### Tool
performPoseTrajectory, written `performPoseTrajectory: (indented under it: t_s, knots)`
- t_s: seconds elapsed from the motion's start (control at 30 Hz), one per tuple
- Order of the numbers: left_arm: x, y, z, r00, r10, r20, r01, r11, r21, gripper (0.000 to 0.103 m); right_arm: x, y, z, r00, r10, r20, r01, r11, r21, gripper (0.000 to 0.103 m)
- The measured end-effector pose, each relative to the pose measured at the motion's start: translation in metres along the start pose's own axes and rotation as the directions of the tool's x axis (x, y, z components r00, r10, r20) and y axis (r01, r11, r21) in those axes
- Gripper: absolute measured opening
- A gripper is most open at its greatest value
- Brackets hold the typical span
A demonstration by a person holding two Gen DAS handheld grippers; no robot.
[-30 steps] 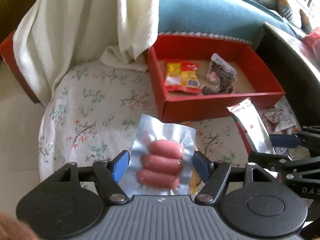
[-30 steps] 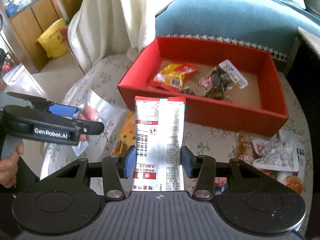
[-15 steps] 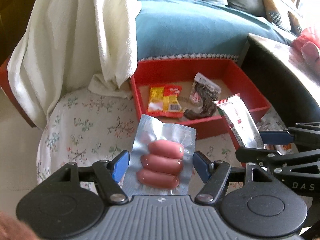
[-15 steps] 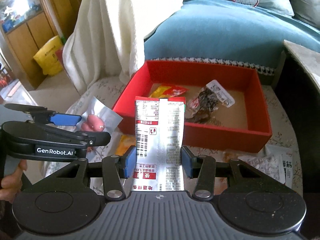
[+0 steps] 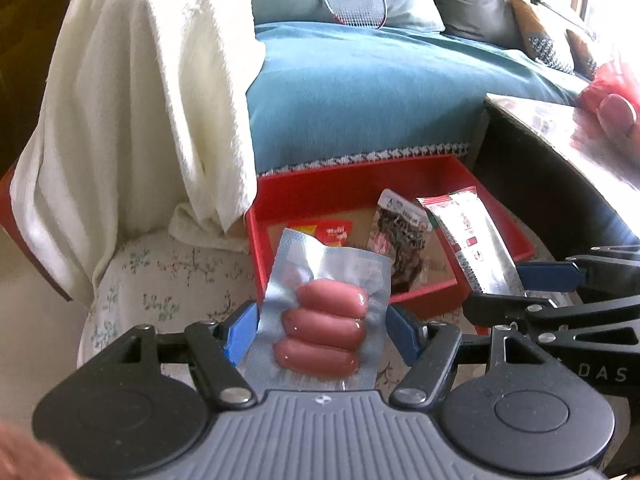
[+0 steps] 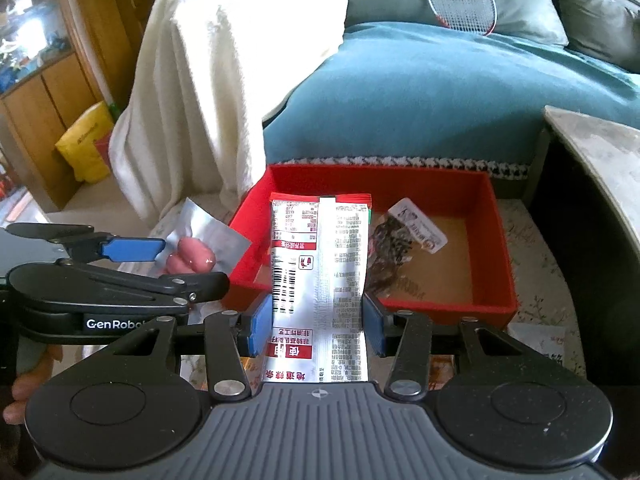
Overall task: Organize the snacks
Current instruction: 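Carry the sausage pack in the left tool while the right tool carries the bar over the box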
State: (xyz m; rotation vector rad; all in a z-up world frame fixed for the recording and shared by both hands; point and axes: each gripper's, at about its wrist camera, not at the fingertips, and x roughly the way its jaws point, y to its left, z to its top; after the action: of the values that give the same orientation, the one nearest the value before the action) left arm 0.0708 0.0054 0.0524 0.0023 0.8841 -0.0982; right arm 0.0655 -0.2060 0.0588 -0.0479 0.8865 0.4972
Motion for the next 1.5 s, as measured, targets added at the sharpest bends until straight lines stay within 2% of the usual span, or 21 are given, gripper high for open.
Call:
performPoseTrajectory:
  t_s: [0.47,0.8,1.1,1.5]
  knots:
    - [0.017,-0.01,0.027,0.999,0.026,0.035,-0.026,0.999,0.028,0.063,0.009,-0.011,0.024,0.998,-0.034,0.046,0.033,0.999,0.022,0.055]
    - [0.037,-0.015,0.048,0.998,0.047,0.051,-0.049,0.998,0.035,0.063,0.027,-0.029,0.039,0.995,-0.092,0.05,0.09,0.995,0.041,0.055]
    - [0.075,-0.023,0.064,0.997,0.076,0.029,-0.078,0.996,0.039,0.063,0.067,-0.05,0.053,0.989,-0.147,-0.002,0.147,0.988,0.048,0.055]
    - [0.128,-0.029,0.066,0.993,0.102,-0.06,-0.099,0.994,0.047,0.063,0.113,-0.068,0.054,0.978,-0.188,-0.095,0.193,0.98,0.047,0.055]
